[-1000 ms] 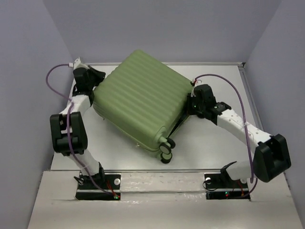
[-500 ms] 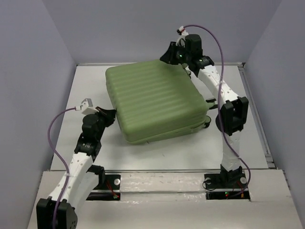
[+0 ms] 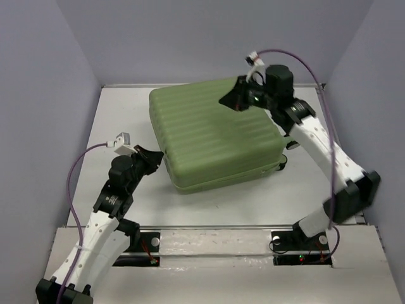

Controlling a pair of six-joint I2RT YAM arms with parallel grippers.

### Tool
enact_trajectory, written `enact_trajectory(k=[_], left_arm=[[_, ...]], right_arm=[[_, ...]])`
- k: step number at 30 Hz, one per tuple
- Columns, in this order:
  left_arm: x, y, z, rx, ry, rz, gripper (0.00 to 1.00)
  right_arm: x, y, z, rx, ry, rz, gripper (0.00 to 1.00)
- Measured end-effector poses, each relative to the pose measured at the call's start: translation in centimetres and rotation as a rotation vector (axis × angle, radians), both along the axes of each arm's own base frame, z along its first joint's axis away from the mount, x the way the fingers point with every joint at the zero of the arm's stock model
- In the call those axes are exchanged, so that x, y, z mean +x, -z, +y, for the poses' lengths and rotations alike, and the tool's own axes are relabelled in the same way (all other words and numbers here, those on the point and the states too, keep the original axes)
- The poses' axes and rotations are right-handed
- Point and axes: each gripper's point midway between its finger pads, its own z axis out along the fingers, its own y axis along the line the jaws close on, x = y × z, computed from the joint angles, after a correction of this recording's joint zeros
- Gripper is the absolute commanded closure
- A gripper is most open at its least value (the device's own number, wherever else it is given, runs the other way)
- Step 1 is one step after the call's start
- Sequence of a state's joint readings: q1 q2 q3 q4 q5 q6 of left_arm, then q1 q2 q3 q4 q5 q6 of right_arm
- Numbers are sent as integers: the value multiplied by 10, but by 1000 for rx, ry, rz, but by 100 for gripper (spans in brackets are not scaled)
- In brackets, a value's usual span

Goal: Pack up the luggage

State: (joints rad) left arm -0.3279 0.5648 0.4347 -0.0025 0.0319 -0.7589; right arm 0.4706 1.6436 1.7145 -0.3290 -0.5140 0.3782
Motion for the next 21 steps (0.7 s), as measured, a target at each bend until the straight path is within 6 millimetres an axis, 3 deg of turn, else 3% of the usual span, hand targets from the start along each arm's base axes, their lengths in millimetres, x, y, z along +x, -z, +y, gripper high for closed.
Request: enact_trajectory(k=[3, 4, 5, 7, 8, 10, 16, 21], left_arm=[[13, -29, 3, 30, -27, -23, 72], [25, -58, 3, 40, -38, -65, 69], [33, -69, 2, 46, -44, -78, 68], [51, -93, 4, 60, -65, -108, 61], [67, -110, 9, 65, -91, -129, 58], [94, -132, 22, 71, -137, -152, 52], [195, -132, 71, 108, -221, -73, 45], [263, -101, 77, 141, -148, 10, 40]], right_arm=[[-53, 6, -65, -37, 205, -52, 93], [-66, 11, -87, -49, 294, -60, 93], [-81, 12, -103, -50, 339, -73, 93], [-93, 19, -133, -45, 472, -84, 93], [-105, 27, -156, -51, 562, -78, 93], [-112, 52, -180, -78, 678, -34, 93], [-131, 128, -207, -212, 779, 131, 93], [-135, 157, -208, -277, 775, 200, 93]])
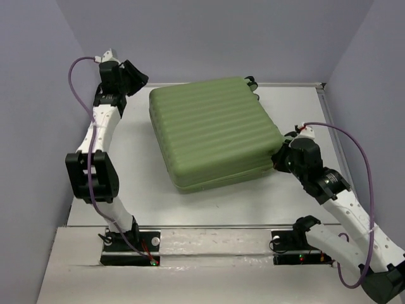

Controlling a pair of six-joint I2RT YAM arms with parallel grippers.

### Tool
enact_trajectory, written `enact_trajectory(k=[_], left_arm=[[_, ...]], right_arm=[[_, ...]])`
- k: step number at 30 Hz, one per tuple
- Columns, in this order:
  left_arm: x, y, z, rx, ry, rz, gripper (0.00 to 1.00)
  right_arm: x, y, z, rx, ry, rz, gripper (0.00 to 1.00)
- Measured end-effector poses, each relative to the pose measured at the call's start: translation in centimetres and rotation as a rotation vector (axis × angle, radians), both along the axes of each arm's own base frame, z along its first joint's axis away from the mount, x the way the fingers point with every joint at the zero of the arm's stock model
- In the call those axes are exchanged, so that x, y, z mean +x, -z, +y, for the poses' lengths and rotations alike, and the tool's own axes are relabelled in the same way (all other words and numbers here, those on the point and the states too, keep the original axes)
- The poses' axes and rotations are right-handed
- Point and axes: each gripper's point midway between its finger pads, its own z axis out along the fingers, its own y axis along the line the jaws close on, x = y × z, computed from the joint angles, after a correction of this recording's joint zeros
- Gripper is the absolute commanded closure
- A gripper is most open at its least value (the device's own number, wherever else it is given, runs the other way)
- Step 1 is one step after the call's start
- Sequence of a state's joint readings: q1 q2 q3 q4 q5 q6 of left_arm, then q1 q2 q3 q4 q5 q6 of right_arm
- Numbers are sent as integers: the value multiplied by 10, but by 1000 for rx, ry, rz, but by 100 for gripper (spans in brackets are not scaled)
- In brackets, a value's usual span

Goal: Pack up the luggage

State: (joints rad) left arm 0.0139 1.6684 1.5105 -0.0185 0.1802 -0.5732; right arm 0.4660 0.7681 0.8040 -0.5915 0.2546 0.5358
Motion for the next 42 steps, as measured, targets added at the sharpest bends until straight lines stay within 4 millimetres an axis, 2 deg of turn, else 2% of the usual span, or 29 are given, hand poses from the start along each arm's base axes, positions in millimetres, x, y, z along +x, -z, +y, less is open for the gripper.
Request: enact_trajectory(k=[3, 4, 5, 7, 8, 12, 13, 16, 17, 22, 23, 24, 25, 26, 29, 31, 32, 33, 34, 35, 37, 38, 39, 40, 42], left_arm=[[31, 30, -11, -14, 94, 58, 41], [34, 36, -13, -17, 107, 69, 41], [40, 55, -19, -29, 144, 107, 41], [47, 77, -26, -45, 179, 139, 43], [49, 79, -27, -48, 185, 136, 45], [50, 81, -21, -67, 186, 106, 55], [46, 80, -19, -74, 171, 89, 59], [30, 76, -7, -95, 97, 55, 62], [18, 71, 0, -100, 65, 44, 63], [-31, 73, 20, -92, -64, 40, 62], [-42, 79, 23, -87, -86, 58, 62], [-52, 82, 22, -92, -88, 76, 62], [-58, 83, 20, -94, -86, 89, 56], [-67, 85, 15, -91, -78, 106, 52], [-83, 71, 12, -74, -82, 103, 49], [-98, 44, 13, -51, -86, 53, 49], [-105, 28, 14, -41, -87, 16, 49], [-116, 5, 14, -28, -79, -39, 50], [-124, -6, 13, -23, -72, -67, 50], [-137, -26, 10, -15, -56, -121, 52], [-164, -49, 3, -10, -13, -212, 55], [-173, -49, -1, -11, 8, -229, 56], [-186, -39, -7, -15, 37, -230, 57], [-199, -26, -12, -20, 61, -228, 59], [-212, 8, -19, -36, 92, -180, 62]], right_arm=[[3, 16, 5, -31, -24, 56, 93], [4, 19, 7, -40, -38, 70, 93], [5, 25, 8, -54, -49, 89, 93], [8, 36, 12, -84, -81, 122, 93], [11, 42, 14, -102, -94, 144, 93], [28, 45, 19, -168, -143, 166, 93], [35, 44, 18, -180, -146, 172, 93], [59, 45, 13, -230, -150, 194, 93], [66, 43, 14, -236, -156, 196, 93], [116, 31, 40, -194, -229, 172, 93], [125, 30, 46, -186, -246, 164, 91], [126, 31, 48, -181, -256, 169, 87], [124, 31, 51, -173, -276, 173, 80], [121, 31, 53, -167, -289, 176, 78], [113, 25, 61, -137, -335, 165, 72], [100, 17, 70, -85, -385, 125, 71], [95, 11, 74, -59, -402, 96, 76], [87, 1, 82, -17, -434, 45, 91], [81, -4, 87, 7, -454, 7, 93], [67, -11, 96, 47, -496, -52, 93], [43, -11, 111, 99, -553, -93, 93], [21, -9, 127, 132, -621, -126, 93], [8, -3, 138, 145, -660, -128, 93], [-7, 8, 150, 159, -702, -118, 80], [-30, 32, 170, 178, -769, -89, 63]])
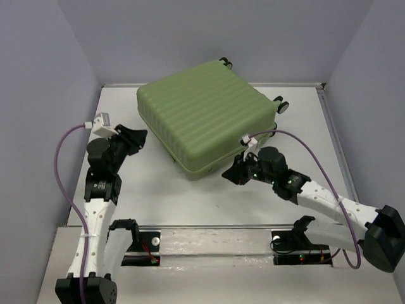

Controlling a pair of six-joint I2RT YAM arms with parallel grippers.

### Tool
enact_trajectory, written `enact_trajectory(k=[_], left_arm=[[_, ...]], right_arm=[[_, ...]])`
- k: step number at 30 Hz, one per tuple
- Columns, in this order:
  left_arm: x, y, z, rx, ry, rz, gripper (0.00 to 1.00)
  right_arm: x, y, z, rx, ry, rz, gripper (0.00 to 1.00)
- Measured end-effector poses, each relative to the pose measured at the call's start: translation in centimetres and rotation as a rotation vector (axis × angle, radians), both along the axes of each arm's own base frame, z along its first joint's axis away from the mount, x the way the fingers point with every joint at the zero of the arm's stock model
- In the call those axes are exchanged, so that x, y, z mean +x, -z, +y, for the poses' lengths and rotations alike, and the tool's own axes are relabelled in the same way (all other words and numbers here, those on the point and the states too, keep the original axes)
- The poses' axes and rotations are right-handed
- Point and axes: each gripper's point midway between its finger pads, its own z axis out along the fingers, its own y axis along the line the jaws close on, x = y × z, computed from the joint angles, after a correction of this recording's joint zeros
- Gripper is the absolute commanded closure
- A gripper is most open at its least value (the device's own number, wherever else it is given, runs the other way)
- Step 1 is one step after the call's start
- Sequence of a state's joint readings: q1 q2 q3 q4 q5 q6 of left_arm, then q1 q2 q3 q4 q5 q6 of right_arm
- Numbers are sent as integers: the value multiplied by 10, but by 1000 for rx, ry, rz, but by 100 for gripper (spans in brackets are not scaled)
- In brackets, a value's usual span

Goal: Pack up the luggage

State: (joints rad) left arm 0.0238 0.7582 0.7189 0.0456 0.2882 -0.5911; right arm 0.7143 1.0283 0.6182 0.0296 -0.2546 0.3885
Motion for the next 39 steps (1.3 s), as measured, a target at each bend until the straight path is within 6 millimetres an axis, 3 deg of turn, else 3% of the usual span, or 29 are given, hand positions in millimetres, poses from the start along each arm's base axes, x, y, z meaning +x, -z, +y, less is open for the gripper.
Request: enact_trajectory(k=[1, 4, 7, 8, 15, 20, 30, 34, 39], left_arm=[[-5, 26, -4, -11, 17, 46, 63], [-21, 116, -13, -72, 49, 248, 63], [-39, 174, -18, -123, 58, 406, 58], [-41, 181, -20, -133, 62, 428, 56], [-21, 174, -31, -209, 104, 383, 49], [-9, 164, -34, -249, 116, 335, 48], [8, 189, -39, -335, 96, 421, 48], [20, 181, -49, -348, 113, 394, 51], [19, 177, -63, -324, 123, 365, 53]], right_arm=[[-9, 12, 7, -5, -23, 9, 53], [-18, 28, 18, 9, -43, 6, 45], [-6, 31, 26, 34, -21, -30, 44], [-2, 32, 29, 43, -15, -45, 44], [27, 44, 42, 67, 44, -120, 47], [38, 45, 45, 66, 73, -164, 59], [43, 57, 56, 91, 74, -166, 92], [38, 54, 60, 115, 67, -175, 93], [31, 50, 57, 110, 84, -184, 93]])
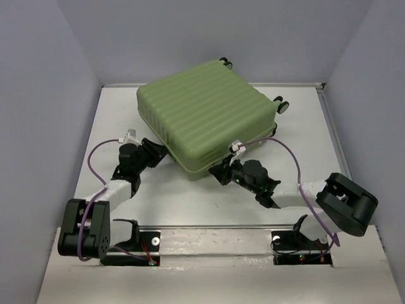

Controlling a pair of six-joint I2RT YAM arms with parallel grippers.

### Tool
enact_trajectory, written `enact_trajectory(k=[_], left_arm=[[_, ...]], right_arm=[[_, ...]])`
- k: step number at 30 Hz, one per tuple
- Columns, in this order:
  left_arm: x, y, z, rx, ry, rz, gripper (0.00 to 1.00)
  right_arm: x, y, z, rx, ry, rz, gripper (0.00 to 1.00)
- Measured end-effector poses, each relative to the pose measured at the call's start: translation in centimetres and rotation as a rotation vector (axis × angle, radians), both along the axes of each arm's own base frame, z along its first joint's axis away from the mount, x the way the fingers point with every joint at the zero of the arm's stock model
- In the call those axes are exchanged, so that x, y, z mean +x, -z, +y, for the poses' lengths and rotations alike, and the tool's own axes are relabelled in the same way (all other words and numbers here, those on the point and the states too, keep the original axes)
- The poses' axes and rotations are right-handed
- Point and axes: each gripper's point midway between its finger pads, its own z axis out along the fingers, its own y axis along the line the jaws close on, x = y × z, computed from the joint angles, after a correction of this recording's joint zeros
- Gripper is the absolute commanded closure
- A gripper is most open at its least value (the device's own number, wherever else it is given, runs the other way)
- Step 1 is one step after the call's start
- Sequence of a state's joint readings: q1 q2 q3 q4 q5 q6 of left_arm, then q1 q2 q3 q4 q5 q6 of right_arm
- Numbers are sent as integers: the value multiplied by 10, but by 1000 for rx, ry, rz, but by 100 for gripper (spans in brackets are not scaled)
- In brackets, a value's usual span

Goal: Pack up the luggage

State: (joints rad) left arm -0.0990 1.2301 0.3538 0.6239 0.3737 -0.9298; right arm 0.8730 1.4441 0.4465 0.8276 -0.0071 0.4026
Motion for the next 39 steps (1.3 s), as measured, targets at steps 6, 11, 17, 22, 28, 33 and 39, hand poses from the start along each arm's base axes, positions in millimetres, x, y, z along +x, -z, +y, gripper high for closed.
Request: enact_trajectory(k=[6, 11, 17, 22, 28, 33, 39], left_arm=[[-17, -7, -19, 30, 35, -26, 53], [-20, -6, -27, 37, 43, -23, 53], [-19, -7, -30, 62, -2, -32, 53], [-16, -6, -29, 76, -39, -38, 53], [-13, -7, -26, 84, -74, -45, 53], [-12, -8, -23, 70, -106, -46, 53], [-25, -10, -21, 123, -70, -34, 46]], right_arm=[[-22, 3, -3, -93, 50, 1, 93], [-51, 4, 13, -246, 80, 12, 93], [-65, 6, 47, -392, 141, -8, 93], [-67, 4, 73, -458, 194, -34, 93], [-71, 1, 101, -504, 189, -49, 93], [-70, 1, 119, -492, 180, -52, 76], [-104, -26, 147, -325, 29, 47, 9]])
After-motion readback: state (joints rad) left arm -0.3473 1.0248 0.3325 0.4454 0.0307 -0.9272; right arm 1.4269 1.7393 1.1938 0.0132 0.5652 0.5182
